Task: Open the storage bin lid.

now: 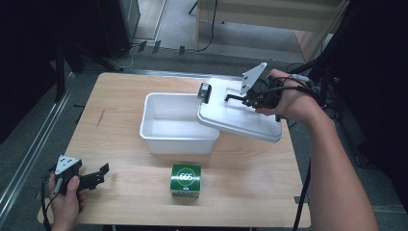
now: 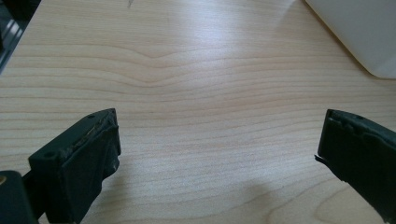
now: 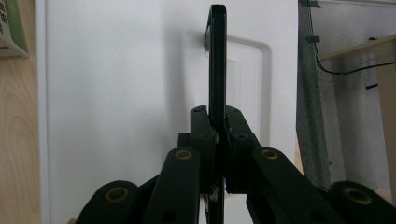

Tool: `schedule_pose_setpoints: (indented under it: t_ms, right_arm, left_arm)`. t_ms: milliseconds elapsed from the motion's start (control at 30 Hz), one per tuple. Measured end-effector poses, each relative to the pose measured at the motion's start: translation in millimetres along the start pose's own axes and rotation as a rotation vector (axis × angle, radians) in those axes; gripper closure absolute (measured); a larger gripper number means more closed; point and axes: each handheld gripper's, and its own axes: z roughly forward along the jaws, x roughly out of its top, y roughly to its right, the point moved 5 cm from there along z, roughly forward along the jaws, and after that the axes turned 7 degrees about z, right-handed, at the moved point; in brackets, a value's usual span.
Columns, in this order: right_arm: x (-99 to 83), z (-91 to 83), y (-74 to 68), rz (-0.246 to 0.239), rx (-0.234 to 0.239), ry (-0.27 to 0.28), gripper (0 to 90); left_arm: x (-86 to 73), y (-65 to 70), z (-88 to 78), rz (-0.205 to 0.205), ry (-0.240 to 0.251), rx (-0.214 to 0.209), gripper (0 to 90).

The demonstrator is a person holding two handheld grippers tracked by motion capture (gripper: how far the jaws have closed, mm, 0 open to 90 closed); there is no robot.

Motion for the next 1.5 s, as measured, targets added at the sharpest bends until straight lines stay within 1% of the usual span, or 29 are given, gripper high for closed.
schedule_pose_setpoints:
  t_ms: [33, 100, 200, 233, 267, 300, 333, 367, 400, 433, 567, 600, 667, 767, 800, 833, 867, 1000, 1100, 1200, 1233, 1300, 1367, 1467, 1500]
  right_arm:
    - [-7.6, -1.8, 0.6, 0.009, -0.006, -0.005, 85.3]
    - [-9.7, -2.1, 0.7, 0.010, -0.007, -0.005, 85.3]
    - [-21.3, -3.3, 0.8, 0.024, -0.014, -0.010, 85.3]
    - [-21.3, -3.3, 0.8, 0.024, -0.014, -0.010, 85.3]
    - [-27.1, -3.2, 0.6, 0.030, -0.014, -0.011, 85.3]
    - [-27.1, -3.2, 0.6, 0.030, -0.014, -0.011, 85.3]
    - [-32.9, -2.9, 0.3, 0.036, -0.014, -0.013, 85.3]
    - [-32.9, -2.9, 0.3, 0.036, -0.014, -0.013, 85.3]
    - [-39.2, -2.0, -0.4, 0.047, -0.013, -0.015, 85.3]
    - [-39.2, -2.0, -0.4, 0.047, -0.013, -0.015, 85.3]
    - [-50.7, 0.6, -1.1, 0.051, -0.014, -0.028, 85.3]
    - [-55.3, 2.0, -1.6, 0.056, -0.014, -0.030, 85.3]
    - [-57.4, 2.3, -2.5, 0.065, -0.011, -0.033, 85.3]
    - [-65.8, 4.6, -3.1, 0.072, -0.015, -0.031, 85.3]
    - [-71.1, 6.2, -3.5, 0.078, -0.014, -0.029, 85.3]
    - [-71.1, 6.2, -3.5, 0.078, -0.014, -0.029, 85.3]
    - [-76.7, 8.2, -4.6, 0.083, -0.013, -0.036, 85.3]
    - [-86.3, 14.3, -6.7, 0.075, -0.020, -0.047, 85.3]
    - [-90.7, 17.4, -8.2, 0.087, -0.017, -0.048, 85.3]
    - [-99.3, 25.6, -10.5, 0.089, -0.015, -0.052, 85.3]
    - [-99.3, 25.6, -10.5, 0.089, -0.015, -0.052, 85.3]
    - [-105.1, 32.8, -12.8, 0.088, -0.013, -0.060, 85.3]
    - [-106.9, 34.9, -13.8, 0.093, -0.012, -0.062, 85.3]
    - [-112.9, 44.5, -16.6, 0.097, -0.007, -0.067, 85.3]
    - [-112.9, 44.5, -16.6, 0.097, -0.007, -0.067, 85.3]
  left_arm:
    - [0.0, -0.1, 0.1, -0.001, 0.001, 0.000, 0.0]
    - [0.0, -0.1, 0.0, -0.003, 0.001, -0.001, 0.0]
    - [0.0, -0.1, 0.1, -0.003, 0.002, -0.002, 0.0]
    - [0.0, -0.1, 0.1, -0.003, 0.002, -0.002, 0.0]
    - [0.0, -0.1, 0.0, -0.005, 0.003, -0.001, 0.0]
    - [0.0, -0.1, 0.0, -0.005, 0.003, -0.001, 0.0]
    - [0.1, 0.0, 0.1, -0.007, 0.003, -0.003, 0.0]
    - [0.0, 0.0, 0.2, -0.007, 0.003, -0.003, 0.0]
    - [0.0, -0.2, 0.2, -0.007, 0.003, -0.004, 0.0]
    - [0.0, -0.1, 0.1, -0.008, 0.003, -0.005, 0.0]
    - [0.0, -0.1, 0.1, -0.010, 0.004, -0.006, 0.0]
    - [0.0, -0.2, 0.1, -0.012, 0.003, -0.005, 0.0]
    - [0.0, -0.4, 0.0, -0.014, 0.004, -0.001, 0.0]
    - [-0.2, -0.8, -0.4, -0.016, 0.003, -0.001, 0.0]
    - [-0.2, -0.8, -0.4, -0.018, 0.004, 0.000, 0.0]
    - [-0.2, -0.7, -0.5, -0.018, 0.004, 0.000, 0.0]
    - [-0.3, -0.8, -0.5, -0.017, 0.003, 0.000, 0.0]
    - [-0.3, -1.2, -0.6, -0.020, 0.004, 0.005, 0.0]
    - [-0.4, -1.5, -0.7, -0.022, 0.004, 0.005, 0.0]
    - [-0.4, -1.6, -0.9, -0.022, 0.004, 0.005, 0.0]
    - [-0.4, -1.6, -0.9, -0.022, 0.004, 0.005, 0.0]
    - [-0.4, -1.6, -0.9, -0.023, 0.005, 0.006, 0.0]
    - [-0.4, -1.6, -0.9, -0.023, 0.006, 0.007, 0.0]
    - [-0.4, -1.6, -0.8, -0.026, 0.007, 0.009, 0.0]
    - [-0.4, -1.6, -0.8, -0.026, 0.007, 0.009, 0.0]
